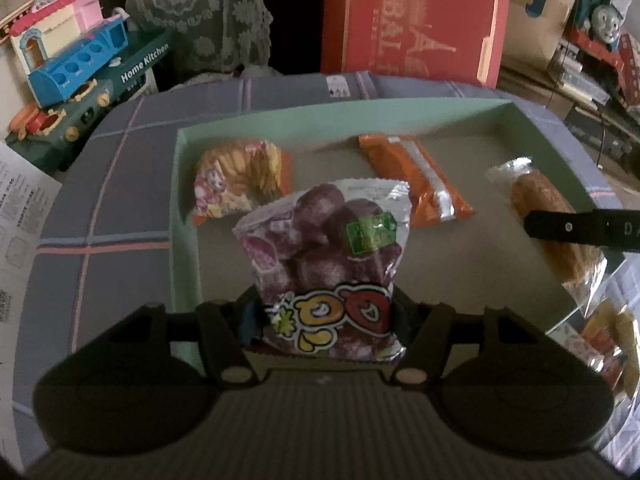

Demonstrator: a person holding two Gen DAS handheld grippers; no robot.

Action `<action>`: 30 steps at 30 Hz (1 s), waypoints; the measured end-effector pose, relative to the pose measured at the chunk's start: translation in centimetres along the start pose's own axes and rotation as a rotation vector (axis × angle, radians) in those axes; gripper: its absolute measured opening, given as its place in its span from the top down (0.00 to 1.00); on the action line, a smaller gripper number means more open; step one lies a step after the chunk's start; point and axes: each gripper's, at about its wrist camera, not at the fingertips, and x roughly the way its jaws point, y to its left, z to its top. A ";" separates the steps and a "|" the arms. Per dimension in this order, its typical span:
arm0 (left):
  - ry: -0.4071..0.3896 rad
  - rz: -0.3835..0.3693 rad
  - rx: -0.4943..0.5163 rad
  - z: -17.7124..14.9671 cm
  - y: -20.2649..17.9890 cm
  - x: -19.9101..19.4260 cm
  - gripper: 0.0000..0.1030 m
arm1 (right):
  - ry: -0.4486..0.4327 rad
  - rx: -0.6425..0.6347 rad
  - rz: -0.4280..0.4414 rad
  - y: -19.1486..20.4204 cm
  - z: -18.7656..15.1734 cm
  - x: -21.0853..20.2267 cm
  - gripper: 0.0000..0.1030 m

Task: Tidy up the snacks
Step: 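Lower both packets into the green box and open both tools, then grasp the blue biscuit packet with the right tool while the left grasps the red-foil packet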

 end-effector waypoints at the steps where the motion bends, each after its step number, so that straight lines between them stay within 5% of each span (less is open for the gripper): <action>1: 0.005 0.008 0.004 -0.1 -0.1 0.1 0.28 | -0.001 -0.002 -0.007 0.1 -0.1 0.1 0.53; 3: -0.015 0.037 0.008 -0.3 -0.3 -0.1 0.00 | -0.016 -0.009 -0.005 0.3 -0.1 -0.1 0.29; 5: -0.045 0.050 0.007 -0.6 -0.3 -0.6 0.00 | -0.050 -0.014 -0.011 0.5 -0.3 -0.9 0.06; 8: -0.039 0.041 -0.013 -0.7 -0.3 -1.0 0.00 | -0.072 -0.032 -0.018 0.5 -0.4 -2.0 0.00; 20: -0.068 0.042 -0.004 -2.5 -1.1 -5.1 0.00 | -0.080 -0.066 0.002 1.1 -2.8 -6.8 0.00; 30: -0.041 0.031 -0.001 -7.9 -0.9 -8.5 0.00 | -0.068 -0.105 0.020 1.4 -8.0 -11.3 0.00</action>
